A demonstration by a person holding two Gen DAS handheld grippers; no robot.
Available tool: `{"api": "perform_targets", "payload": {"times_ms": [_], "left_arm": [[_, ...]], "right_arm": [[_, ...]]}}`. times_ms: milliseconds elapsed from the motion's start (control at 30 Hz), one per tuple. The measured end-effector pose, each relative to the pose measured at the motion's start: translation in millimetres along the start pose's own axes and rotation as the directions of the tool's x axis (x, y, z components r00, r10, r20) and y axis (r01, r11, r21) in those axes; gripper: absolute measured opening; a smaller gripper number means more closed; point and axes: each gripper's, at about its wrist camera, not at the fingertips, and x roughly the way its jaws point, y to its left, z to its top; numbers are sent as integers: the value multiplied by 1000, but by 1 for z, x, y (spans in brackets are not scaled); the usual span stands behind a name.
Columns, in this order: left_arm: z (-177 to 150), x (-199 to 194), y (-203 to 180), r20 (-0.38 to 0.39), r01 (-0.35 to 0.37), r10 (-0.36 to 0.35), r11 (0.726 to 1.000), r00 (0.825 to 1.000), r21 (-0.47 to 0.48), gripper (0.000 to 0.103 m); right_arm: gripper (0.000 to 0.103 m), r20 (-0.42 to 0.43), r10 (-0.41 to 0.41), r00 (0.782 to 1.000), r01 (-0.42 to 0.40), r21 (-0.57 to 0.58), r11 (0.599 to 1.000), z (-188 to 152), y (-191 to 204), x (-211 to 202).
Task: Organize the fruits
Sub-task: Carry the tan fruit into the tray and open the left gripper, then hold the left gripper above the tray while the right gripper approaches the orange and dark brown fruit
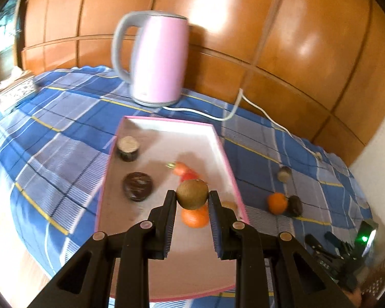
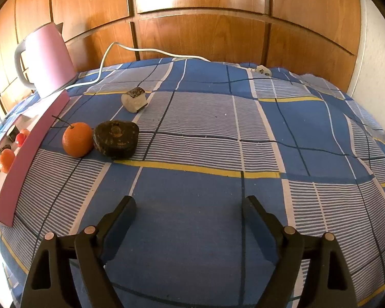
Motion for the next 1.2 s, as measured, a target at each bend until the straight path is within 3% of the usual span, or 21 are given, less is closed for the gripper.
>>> {"api": "perform_targets", "payload": {"times_ms": [200, 467, 533, 600, 700, 933, 1067, 1200], "left_arm": [[6, 10, 20, -4, -27, 27, 998, 1000, -57, 25], [18, 34, 22, -2, -54, 54, 997, 999, -57, 26], [19, 39, 22, -4, -66, 65, 997, 998, -51, 31], [19, 42, 21, 4, -76, 76, 996, 997, -42, 48], [14, 39, 19, 31, -117, 118, 992, 993, -38, 63], [1, 33, 18, 29, -190, 192, 980, 981, -66, 66], [-6, 24, 12, 50, -203, 206, 977, 977, -64, 73], [-12, 13, 8, 85, -234, 240, 970, 967, -68, 87]], "right_arm": [[87, 6, -5, 1000, 5, -2, 1000, 0, 0, 0], [87, 17, -4, 1000, 4, -1, 1000, -1, 0, 0], [87, 18, -5, 1000, 5, -1, 1000, -1, 0, 0], [87, 18, -5, 1000, 5, -1, 1000, -1, 0, 0], [87, 19, -6, 1000, 6, 0, 1000, -1, 0, 0], [87, 21, -4, 1000, 4, 1, 1000, -2, 0, 0], [87, 21, -4, 1000, 4, 2, 1000, -2, 0, 0], [87, 19, -4, 1000, 4, 4, 1000, -1, 0, 0]]}}
